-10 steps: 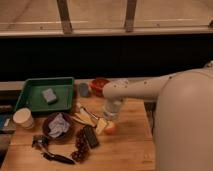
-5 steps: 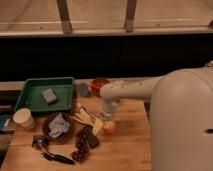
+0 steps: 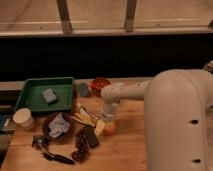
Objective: Place apple in paper cup
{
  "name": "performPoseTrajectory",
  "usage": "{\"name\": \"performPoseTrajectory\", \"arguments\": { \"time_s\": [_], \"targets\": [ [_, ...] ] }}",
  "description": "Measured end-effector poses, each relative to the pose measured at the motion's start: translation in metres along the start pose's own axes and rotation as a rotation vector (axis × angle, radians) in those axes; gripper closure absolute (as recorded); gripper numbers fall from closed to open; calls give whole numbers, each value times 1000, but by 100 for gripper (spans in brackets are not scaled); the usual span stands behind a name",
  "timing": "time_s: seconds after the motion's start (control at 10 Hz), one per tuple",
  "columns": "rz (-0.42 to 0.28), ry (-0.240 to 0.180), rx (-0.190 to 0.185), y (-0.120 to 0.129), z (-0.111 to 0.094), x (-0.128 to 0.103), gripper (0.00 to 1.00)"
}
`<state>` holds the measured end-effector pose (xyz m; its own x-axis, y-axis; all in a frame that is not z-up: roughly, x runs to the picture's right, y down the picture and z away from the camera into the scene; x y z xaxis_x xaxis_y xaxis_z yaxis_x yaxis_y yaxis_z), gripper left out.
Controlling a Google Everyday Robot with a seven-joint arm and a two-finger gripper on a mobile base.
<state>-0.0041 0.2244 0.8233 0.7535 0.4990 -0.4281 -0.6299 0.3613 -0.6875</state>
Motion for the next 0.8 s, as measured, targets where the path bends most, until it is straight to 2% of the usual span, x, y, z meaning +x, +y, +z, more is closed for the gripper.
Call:
{"name": "performPoseTrajectory", "arguments": {
  "time_s": [0.2,0.5,0.8],
  "targets": [
    [-2,10,6,-2,3,4,20],
    [32,16,26,-16,-1,18,20],
    [67,19,31,-27,-3,30,20]
  ]
}}
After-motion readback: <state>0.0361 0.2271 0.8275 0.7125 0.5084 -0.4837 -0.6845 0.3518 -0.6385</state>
